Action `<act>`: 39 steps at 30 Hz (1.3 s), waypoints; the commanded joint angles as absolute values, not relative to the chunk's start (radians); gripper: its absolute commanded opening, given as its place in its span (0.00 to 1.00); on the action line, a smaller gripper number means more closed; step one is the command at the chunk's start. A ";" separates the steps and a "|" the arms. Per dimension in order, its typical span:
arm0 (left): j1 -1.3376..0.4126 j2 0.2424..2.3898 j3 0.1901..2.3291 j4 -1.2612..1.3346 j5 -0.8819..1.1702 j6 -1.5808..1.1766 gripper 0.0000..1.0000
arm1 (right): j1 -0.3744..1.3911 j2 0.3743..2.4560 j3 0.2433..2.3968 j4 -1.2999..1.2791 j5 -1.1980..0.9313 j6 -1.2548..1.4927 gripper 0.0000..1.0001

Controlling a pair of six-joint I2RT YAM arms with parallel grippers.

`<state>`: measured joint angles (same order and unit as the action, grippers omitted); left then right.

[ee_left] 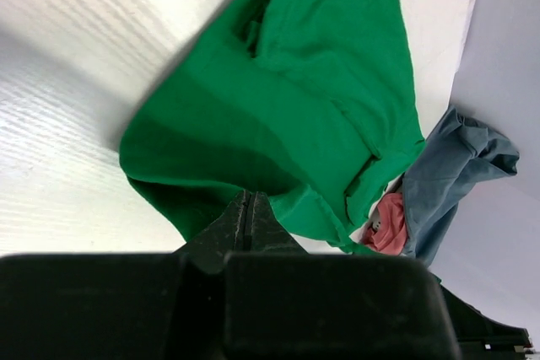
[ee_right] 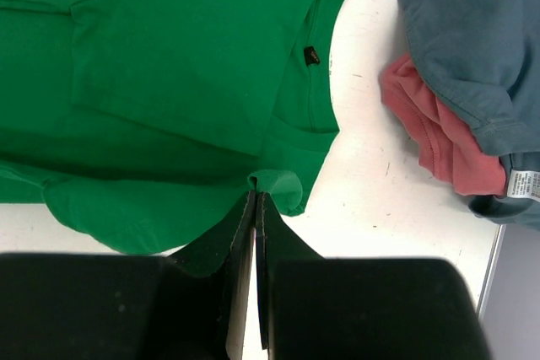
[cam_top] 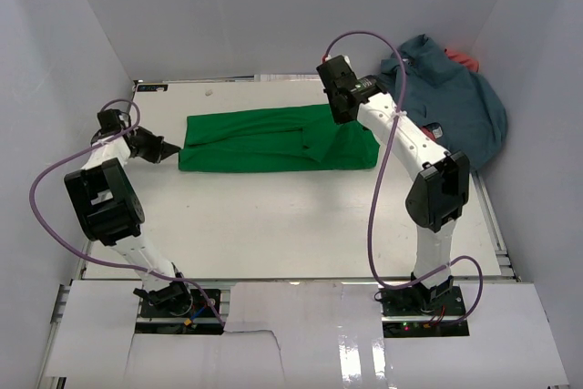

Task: Fold and stack the t-shirts
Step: Fold the other side of the tshirt into a rectangle

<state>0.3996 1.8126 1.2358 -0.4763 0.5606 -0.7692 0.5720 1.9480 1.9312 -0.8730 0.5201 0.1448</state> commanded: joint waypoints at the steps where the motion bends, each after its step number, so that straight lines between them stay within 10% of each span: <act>1: 0.390 1.818 1.284 -0.491 0.558 -0.778 0.00 | 0.557 1.960 1.999 -0.873 0.526 0.126 0.08; 39: 0.351 1.977 1.522 -0.545 0.525 -0.795 0.00 | 0.419 2.117 2.178 -0.810 0.483 0.075 0.08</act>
<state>0.3607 1.9808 1.4712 -0.5331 0.5327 -0.7876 0.4294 2.1181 2.1525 -0.8665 0.4759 0.0925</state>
